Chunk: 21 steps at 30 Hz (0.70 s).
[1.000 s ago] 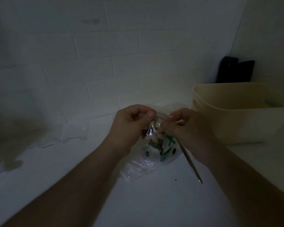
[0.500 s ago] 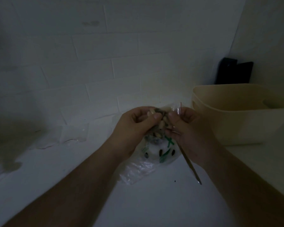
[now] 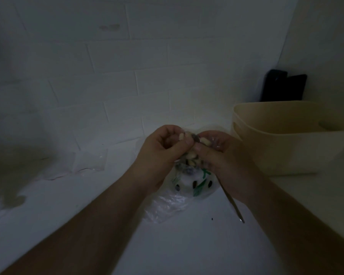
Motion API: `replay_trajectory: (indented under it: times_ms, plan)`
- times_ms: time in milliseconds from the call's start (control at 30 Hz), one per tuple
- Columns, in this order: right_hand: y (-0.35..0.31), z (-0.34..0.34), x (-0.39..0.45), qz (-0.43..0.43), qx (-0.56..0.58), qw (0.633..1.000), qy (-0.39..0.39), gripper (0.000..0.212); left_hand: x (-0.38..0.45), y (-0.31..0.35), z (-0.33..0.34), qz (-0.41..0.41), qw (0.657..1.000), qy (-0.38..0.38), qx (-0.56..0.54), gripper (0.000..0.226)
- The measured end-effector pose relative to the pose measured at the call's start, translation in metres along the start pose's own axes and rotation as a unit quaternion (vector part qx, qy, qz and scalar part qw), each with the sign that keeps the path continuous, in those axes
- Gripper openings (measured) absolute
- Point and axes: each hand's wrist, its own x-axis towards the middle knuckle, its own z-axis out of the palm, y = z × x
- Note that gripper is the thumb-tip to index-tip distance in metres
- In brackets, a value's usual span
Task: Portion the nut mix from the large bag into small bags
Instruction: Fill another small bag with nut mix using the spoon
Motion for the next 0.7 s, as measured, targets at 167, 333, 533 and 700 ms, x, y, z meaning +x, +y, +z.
replay_trajectory:
  times_ms: [167,333,533,700]
  plan:
    - [0.0013,-0.003,0.003,0.007,0.042,0.999,0.014,0.042,0.001,-0.0001,-0.0037,-0.012,0.997,-0.05,-0.052,0.04]
    - [-0.0027,-0.0026,-0.0011,-0.018,0.03,0.999,0.012,0.033,0.0021,-0.0003,-0.0049,-0.004,0.999,-0.017,0.034,0.031]
    - [0.0003,-0.0063,0.0014,-0.019,0.01,1.0,-0.017,0.033,-0.0003,-0.0067,-0.007,-0.037,0.997,-0.069,0.016,0.03]
    - [0.0011,-0.0048,0.0003,-0.011,-0.016,1.0,-0.005,0.03,0.0003,-0.0058,-0.0077,-0.041,0.997,-0.05,0.041,0.023]
